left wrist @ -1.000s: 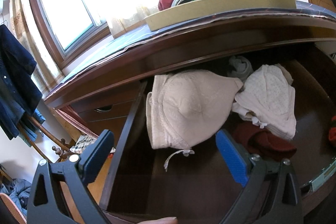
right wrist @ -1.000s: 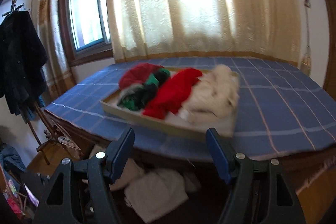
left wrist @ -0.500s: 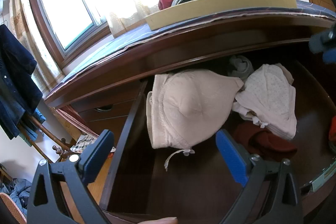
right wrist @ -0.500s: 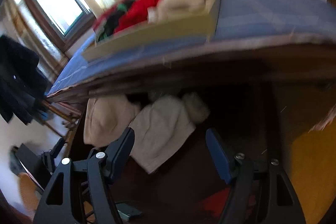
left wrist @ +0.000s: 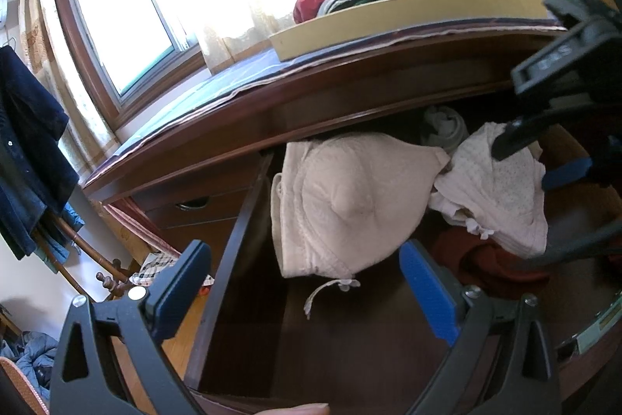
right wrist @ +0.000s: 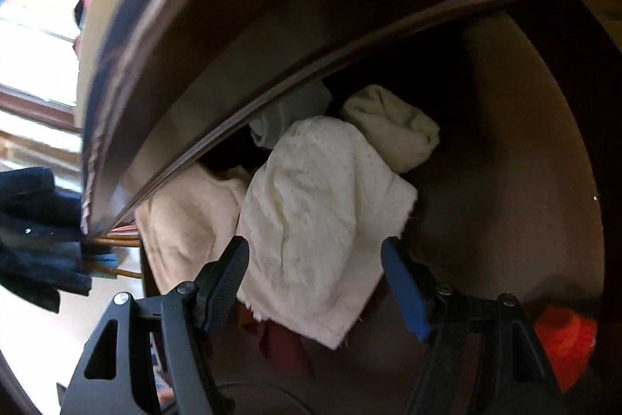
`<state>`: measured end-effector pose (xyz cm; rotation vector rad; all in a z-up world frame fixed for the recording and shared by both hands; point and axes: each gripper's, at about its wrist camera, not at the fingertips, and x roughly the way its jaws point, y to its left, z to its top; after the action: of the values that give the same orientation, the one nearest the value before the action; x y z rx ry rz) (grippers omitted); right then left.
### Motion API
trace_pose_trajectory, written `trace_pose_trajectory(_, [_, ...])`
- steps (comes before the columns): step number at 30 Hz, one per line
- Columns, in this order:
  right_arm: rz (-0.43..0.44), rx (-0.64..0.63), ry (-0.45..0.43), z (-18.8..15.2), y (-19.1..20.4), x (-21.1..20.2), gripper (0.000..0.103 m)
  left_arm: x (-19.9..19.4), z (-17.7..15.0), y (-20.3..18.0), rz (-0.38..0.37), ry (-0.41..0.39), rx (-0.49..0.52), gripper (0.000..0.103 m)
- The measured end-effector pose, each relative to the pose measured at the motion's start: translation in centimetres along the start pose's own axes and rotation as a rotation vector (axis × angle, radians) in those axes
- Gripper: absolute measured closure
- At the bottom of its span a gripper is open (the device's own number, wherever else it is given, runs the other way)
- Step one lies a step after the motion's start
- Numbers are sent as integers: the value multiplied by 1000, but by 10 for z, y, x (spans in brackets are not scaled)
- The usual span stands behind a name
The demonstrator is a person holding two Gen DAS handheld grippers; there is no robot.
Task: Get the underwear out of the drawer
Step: 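Reach the right gripper into the drawer onto the white dotted underwear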
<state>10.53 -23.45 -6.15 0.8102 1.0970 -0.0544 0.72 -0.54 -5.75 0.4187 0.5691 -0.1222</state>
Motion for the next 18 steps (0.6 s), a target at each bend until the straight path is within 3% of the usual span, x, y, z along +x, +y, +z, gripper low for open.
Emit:
trace_pose_trajectory(6, [-39, 16, 21, 10, 13, 18, 31, -1, 0, 0, -8, -6, 0, 4])
trace_pose_trajectory(11, [-123, -8, -10, 8, 28, 31, 30, 0, 0, 0, -9, -4, 1, 4])
trace_pose_trajectory(18, [-144, 39, -15, -2, 32, 48, 24, 3, 0, 0, -7, 3, 2, 4])
